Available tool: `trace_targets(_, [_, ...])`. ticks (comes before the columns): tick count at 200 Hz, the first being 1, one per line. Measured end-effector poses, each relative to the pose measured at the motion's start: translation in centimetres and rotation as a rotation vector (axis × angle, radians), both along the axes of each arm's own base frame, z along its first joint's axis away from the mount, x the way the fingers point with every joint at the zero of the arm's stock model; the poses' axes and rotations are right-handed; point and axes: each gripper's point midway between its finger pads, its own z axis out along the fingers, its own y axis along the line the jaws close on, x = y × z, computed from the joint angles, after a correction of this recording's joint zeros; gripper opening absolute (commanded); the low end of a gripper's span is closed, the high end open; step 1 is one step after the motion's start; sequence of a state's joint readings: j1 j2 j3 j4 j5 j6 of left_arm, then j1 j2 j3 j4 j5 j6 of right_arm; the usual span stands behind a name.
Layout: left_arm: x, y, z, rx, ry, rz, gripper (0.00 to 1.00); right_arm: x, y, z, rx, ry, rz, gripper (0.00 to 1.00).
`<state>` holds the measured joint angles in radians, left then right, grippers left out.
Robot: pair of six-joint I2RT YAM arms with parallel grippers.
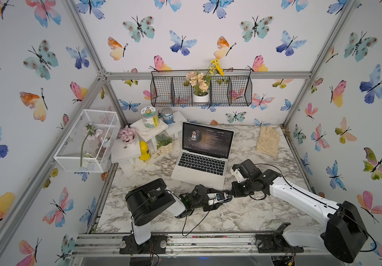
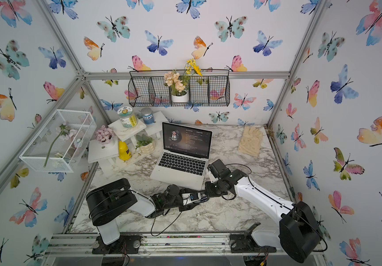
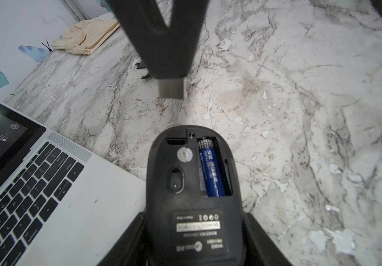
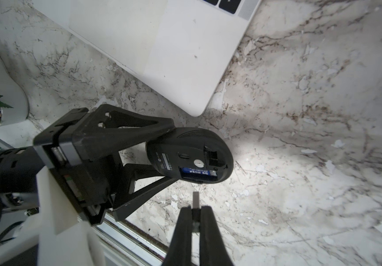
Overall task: Remove the wireless mouse receiver from the laptop
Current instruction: Insert the USB plug into the mouse.
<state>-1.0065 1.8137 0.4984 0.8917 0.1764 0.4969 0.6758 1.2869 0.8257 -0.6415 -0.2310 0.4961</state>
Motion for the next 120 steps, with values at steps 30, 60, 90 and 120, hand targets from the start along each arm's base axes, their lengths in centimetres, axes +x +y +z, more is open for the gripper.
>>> trace_targets(30, [0.0,0.0,0.0,0.002,-0.004,-0.004,0.08,-0.2,-0.2,-0.8,-0.008,-0.004,0.012,0.02])
trace_targets(60, [0.0,-0.1,0.0,0.005,-0.009,-0.012,0.06,0.1,0.0,-0.7,-0.002,-0.026,0.034,0.02])
trace_targets(90, [0.0,-0.2,0.0,0.008,-0.011,-0.017,0.06,0.3,0.0,-1.3,-0.021,-0.025,0.052,0.02])
trace_targets(120, [0.0,-0.2,0.0,0.01,-0.013,-0.019,0.05,0.4,-0.2,-1.8,-0.044,-0.027,0.06,0.02])
